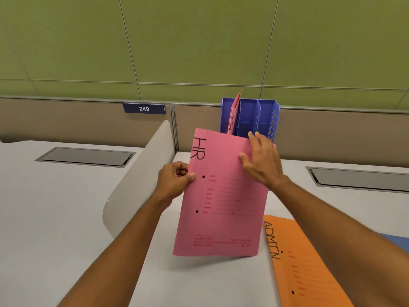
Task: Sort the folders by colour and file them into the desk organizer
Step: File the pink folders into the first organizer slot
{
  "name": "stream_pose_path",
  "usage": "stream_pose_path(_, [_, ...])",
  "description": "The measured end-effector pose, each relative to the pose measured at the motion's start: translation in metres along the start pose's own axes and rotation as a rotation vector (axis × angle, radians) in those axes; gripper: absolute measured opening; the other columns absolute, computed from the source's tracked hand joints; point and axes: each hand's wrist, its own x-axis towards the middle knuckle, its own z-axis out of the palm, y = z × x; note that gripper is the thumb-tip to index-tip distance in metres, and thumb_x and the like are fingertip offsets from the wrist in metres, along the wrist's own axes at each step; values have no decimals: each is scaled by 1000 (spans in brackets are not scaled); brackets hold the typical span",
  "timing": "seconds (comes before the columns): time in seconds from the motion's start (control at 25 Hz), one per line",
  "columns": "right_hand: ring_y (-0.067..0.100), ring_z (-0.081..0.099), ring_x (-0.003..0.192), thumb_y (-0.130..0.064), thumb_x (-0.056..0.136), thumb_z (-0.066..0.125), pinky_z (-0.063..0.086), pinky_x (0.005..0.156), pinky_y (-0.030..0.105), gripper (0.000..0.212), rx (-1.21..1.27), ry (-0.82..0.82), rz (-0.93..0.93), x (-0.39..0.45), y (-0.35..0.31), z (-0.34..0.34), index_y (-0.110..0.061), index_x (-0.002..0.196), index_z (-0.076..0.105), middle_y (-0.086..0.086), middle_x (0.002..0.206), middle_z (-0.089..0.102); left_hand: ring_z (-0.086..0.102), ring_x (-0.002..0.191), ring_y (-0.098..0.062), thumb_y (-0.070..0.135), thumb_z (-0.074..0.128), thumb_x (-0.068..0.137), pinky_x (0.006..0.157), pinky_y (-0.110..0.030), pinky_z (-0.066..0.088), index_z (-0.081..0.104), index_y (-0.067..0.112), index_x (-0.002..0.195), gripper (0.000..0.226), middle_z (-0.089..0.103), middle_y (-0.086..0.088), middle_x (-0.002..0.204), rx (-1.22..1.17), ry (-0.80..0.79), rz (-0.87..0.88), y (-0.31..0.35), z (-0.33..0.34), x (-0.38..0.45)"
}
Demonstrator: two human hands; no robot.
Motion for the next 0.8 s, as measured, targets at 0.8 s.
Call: stream_pose_path(0.8, [16, 68, 87, 2, 86, 62, 57, 77, 30, 18, 207, 173, -296, 136, -81, -75, -10, 95, 72, 7, 98, 74, 68, 71, -7, 27, 78, 75, 63, -22, 57, 67, 32, 88, 18, 71, 16, 85, -124, 393, 503, 50, -38, 14])
